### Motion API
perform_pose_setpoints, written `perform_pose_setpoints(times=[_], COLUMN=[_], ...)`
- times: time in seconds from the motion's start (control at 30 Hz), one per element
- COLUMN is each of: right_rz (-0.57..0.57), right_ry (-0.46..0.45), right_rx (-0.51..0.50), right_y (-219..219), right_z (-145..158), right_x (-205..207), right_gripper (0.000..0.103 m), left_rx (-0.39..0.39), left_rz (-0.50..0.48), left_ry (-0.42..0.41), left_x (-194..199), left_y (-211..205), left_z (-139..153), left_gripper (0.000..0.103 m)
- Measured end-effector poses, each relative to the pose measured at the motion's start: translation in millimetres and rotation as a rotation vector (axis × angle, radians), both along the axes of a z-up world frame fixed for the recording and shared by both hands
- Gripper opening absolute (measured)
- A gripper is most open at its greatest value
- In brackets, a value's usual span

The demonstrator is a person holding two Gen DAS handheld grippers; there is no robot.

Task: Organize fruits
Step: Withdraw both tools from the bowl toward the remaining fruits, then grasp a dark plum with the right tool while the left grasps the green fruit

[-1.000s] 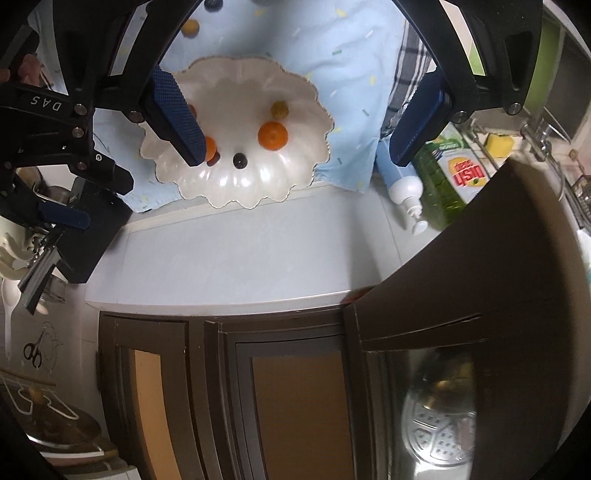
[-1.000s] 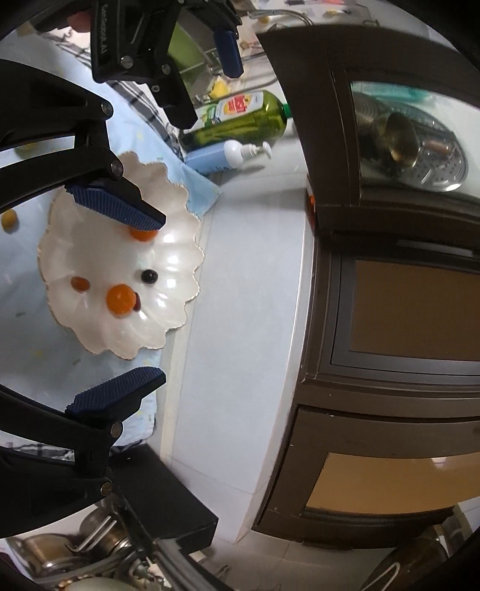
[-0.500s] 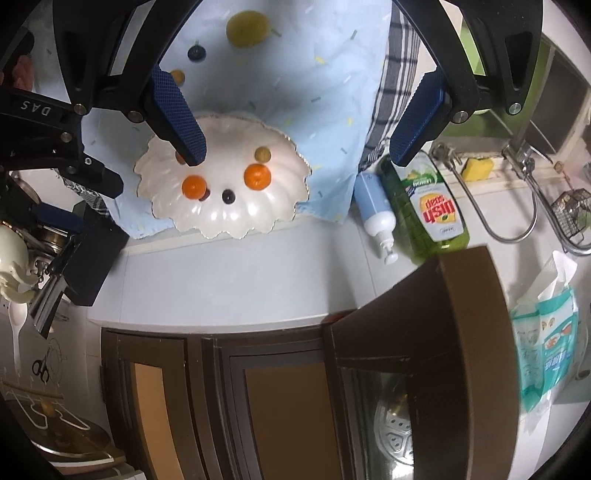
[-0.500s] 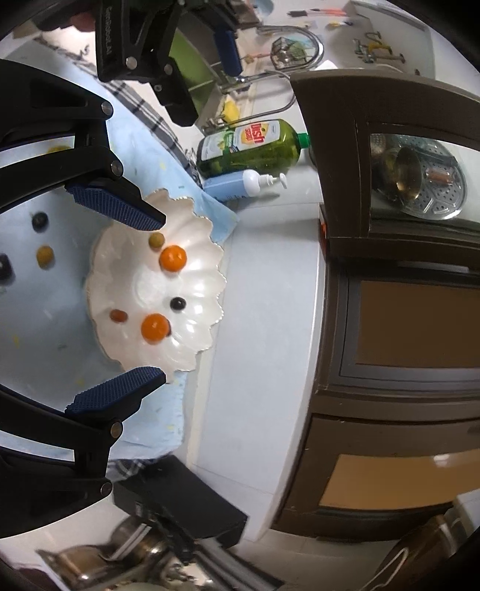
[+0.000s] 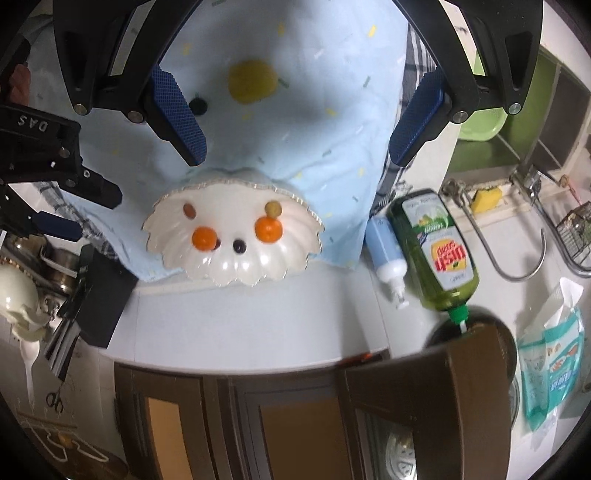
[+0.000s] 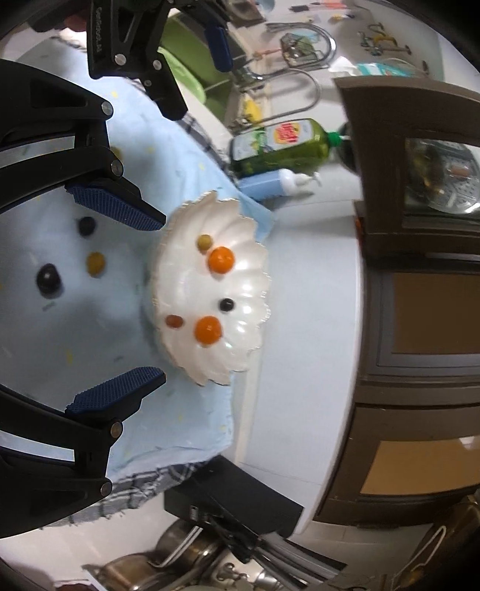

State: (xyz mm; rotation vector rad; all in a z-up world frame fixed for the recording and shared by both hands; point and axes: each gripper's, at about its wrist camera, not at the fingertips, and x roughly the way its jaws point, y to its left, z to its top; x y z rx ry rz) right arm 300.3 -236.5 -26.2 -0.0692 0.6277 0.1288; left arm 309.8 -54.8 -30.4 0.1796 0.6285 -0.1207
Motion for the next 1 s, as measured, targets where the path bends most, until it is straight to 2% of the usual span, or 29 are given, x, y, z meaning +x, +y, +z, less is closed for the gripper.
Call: perform_pose_setpoints(times=[0.13,0.43,0.6,0.73,1.0], right_rz=[0.017,0.026,0.043,0.055,0.069], right_ry=[0.04,0.137,0.204,0.256,0.334], right_rx=[-0.013,-0.031,-0.032,-0.011,0.003], right_y=[3.3,1.6,3.1,4.1,5.4], right_z=[-14.5,-42.9,-61.8,-74.7,-94.9], right_x=[-4.7,-8.9,-9.2,-7.3,-0.5], right_gripper=[0.077,0.077,0.075,0.065,0.051], left_rx=[-0.002,0.023,0.06,0.054,0.046], left_rz=[-0.002,-0.036,-0.057,-0.068,-0.094], left_ry=[0.043,0.15,0.207,0.232,0.298], left_x=[-2.8,-4.4,0.1,3.2,14.4], left_y=[-1.8,-11.9,-17.2,-18.3,-21.3], left_z=[-16.5,-51.6,-70.4,-80.3,-97.9], left_gripper=[0.101,0.094,0.086,0.084,0.074])
